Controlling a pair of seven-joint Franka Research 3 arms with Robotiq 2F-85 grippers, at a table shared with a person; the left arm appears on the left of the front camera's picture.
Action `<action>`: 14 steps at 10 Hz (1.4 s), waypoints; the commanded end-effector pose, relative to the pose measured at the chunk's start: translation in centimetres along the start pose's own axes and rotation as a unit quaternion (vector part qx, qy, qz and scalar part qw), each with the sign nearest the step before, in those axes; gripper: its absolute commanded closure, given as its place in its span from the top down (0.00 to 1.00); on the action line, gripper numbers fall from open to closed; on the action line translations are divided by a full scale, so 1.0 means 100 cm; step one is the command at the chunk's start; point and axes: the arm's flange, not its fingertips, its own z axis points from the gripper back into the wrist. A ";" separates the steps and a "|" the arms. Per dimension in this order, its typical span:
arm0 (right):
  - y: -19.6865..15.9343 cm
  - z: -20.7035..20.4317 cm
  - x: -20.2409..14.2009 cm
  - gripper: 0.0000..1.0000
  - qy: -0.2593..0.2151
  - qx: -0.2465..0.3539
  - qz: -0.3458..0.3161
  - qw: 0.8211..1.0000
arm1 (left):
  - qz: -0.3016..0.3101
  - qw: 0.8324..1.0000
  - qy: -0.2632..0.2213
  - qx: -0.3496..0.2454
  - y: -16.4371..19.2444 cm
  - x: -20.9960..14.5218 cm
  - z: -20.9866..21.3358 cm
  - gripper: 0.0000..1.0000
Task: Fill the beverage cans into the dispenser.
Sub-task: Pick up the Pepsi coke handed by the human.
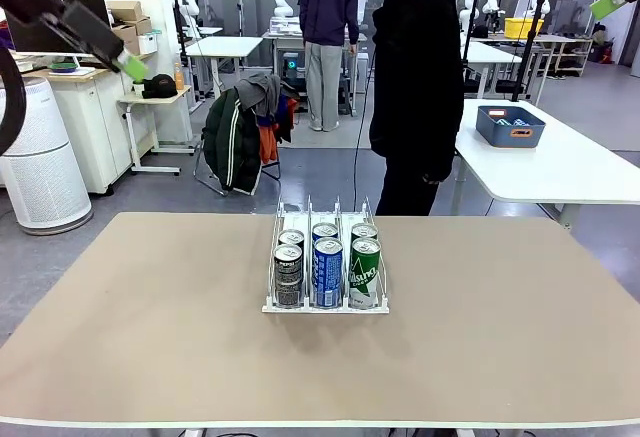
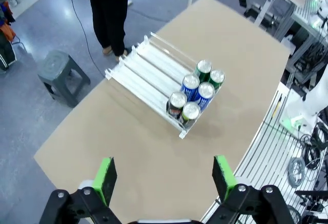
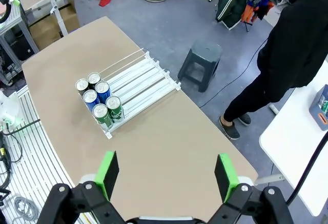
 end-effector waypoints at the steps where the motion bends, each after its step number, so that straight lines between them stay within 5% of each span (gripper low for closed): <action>1: -0.001 -0.001 0.000 1.00 -0.002 0.005 0.004 1.000 | 0.004 1.000 -0.023 0.002 0.005 0.008 0.010 1.00; 6: -0.001 -0.001 0.000 1.00 -0.002 0.005 0.004 1.000 | -0.011 0.996 -0.034 0.088 0.001 0.025 0.024 1.00; 7: -0.001 -0.001 0.000 1.00 -0.002 0.005 0.004 1.000 | -0.041 0.996 -0.005 0.083 -0.007 0.019 0.017 1.00; 8: -0.001 -0.001 0.000 1.00 -0.002 0.005 0.004 1.000 | -0.010 0.998 -0.040 0.055 0.003 0.027 0.030 1.00; 14: -0.015 0.023 -0.005 1.00 0.000 0.007 -0.002 1.000 | -0.013 0.997 -0.053 0.055 0.005 0.017 0.049 1.00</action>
